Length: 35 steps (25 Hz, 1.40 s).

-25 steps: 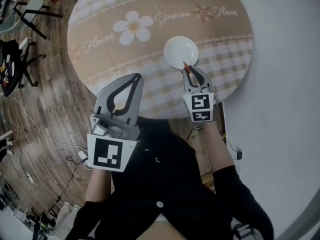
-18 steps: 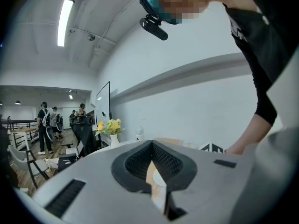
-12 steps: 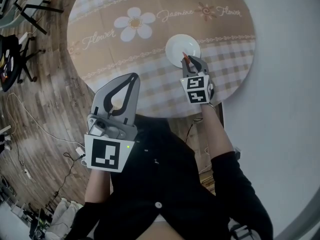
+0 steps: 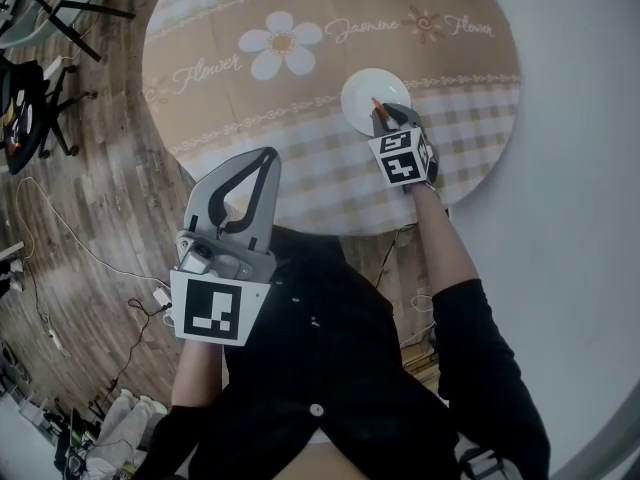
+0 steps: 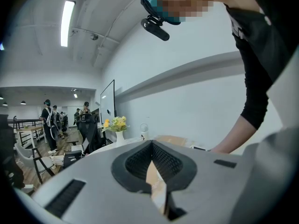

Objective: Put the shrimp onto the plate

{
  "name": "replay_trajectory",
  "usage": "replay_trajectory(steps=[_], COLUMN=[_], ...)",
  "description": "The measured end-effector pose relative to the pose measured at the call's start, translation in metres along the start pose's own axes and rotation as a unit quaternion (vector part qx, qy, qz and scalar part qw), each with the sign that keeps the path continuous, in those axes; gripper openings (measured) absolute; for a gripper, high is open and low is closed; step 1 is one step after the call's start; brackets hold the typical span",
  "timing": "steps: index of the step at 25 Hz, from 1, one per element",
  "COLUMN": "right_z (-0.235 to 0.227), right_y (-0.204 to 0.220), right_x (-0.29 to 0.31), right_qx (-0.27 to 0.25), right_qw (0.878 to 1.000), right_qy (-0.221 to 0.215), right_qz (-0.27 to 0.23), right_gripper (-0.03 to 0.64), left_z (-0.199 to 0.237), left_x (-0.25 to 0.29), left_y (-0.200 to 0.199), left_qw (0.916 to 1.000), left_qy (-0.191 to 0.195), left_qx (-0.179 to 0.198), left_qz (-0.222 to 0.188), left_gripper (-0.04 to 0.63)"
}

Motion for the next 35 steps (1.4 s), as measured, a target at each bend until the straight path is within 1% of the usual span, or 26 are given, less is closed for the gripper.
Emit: replay_trajectory(steps=[10, 17, 19, 23, 27, 28, 29, 30, 32, 35], right_z=[-0.008, -0.011, -0.011, -0.012, -0.012, -0.012, -0.013, -0.012, -0.01, -0.006], right_y=[-0.001, 0.003, 0.002, 0.003, 0.001, -0.001, -0.003, -0.004, -0.003, 0.001], right_x=[0.01, 0.009, 0.009, 0.004, -0.007, -0.012, -0.018, -0.024, -0.037, -0.055], right_qx=[0.068, 0.101, 0.108, 0.123, 0.139, 0.14, 0.14, 0.143, 0.154, 0.163], right_qw=[0.997, 0.994, 0.993, 0.992, 0.99, 0.989, 0.989, 0.988, 0.985, 0.982], right_qy=[-0.032, -0.039, -0.041, -0.037, -0.028, -0.023, -0.019, -0.016, -0.01, -0.004], right_qz=[0.006, 0.01, 0.007, -0.001, -0.024, -0.035, -0.048, -0.061, -0.082, -0.097], right_gripper=[0.049, 0.052, 0.064, 0.069, 0.068, 0.06, 0.03, 0.018, 0.012, 0.008], left_z=[0.0, -0.001, 0.001, 0.0, 0.0, 0.0, 0.0, 0.0, -0.002, -0.004], left_x=[-0.001, -0.005, -0.005, -0.006, -0.006, -0.005, -0.004, -0.004, -0.004, -0.003], left_y=[0.0, 0.004, 0.004, 0.003, -0.001, -0.002, -0.003, -0.003, -0.004, -0.009], left_qw=[1.0, 1.0, 0.9999, 0.9999, 0.9998, 0.9997, 0.9996, 0.9996, 0.9995, 0.9991], left_qy=[0.006, 0.009, 0.011, 0.01, 0.014, 0.015, 0.015, 0.016, 0.019, 0.025], left_qx=[0.002, 0.002, 0.008, 0.003, 0.012, 0.014, 0.015, 0.014, 0.013, 0.017], left_qz=[-0.002, -0.001, 0.0, 0.0, -0.011, -0.015, -0.018, -0.02, -0.021, -0.029], left_gripper=[0.002, 0.002, 0.002, 0.002, 0.002, 0.002, 0.002, 0.002, 0.002, 0.002])
Point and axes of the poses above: the fingertips, and each gripper's own axes: x forward along the fingers, z to its left, y out of its underside, the point moved 8 cm from there along -x, backward along the fingers, and after that the axes turned 3 degrees about x, right-handed, at the moved point
